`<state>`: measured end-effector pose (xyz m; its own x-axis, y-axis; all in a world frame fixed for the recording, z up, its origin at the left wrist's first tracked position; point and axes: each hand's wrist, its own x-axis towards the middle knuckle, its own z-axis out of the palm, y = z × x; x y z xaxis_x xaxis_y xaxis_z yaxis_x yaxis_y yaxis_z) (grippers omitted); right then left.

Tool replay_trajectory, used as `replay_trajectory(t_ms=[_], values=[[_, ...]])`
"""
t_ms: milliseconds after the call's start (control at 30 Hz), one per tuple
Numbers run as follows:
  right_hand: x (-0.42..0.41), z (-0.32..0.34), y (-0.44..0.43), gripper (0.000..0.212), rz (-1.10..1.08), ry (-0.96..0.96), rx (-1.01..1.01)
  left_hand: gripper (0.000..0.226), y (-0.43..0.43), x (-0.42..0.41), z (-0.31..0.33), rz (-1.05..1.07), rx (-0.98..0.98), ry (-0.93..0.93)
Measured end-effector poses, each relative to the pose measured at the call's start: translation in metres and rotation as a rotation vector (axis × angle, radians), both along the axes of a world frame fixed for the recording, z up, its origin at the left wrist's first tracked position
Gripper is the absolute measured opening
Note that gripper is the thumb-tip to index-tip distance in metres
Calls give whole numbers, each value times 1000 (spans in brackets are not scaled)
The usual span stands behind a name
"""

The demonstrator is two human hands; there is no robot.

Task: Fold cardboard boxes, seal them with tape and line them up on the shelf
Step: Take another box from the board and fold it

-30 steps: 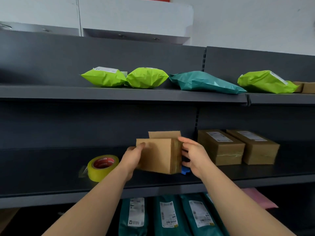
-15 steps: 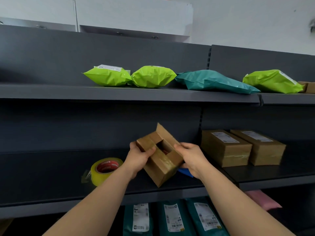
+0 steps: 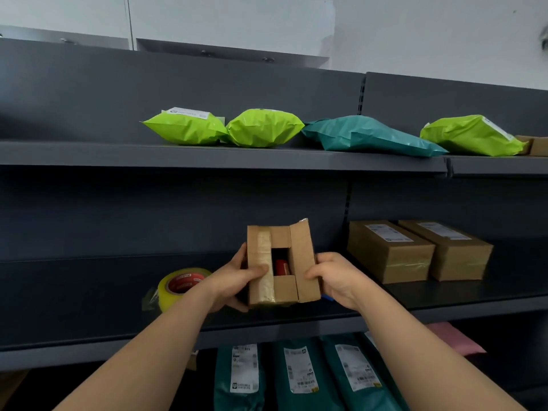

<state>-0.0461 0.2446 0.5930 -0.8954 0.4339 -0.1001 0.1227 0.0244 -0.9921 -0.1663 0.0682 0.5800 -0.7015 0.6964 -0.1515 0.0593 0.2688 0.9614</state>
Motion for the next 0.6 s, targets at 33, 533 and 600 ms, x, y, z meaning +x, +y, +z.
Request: replay_trajectory(t_ms=[33,533,600], values=[[0,1,1,22,21,-1,-6,83,-3,0,-3,-21,4,-31],[-40,20,8,49,56,-32,493,57,1,1,-15,93,175,-72],[-47,20,9,46,21,-39,512,71,-1,-2,-13,88,160,-24]])
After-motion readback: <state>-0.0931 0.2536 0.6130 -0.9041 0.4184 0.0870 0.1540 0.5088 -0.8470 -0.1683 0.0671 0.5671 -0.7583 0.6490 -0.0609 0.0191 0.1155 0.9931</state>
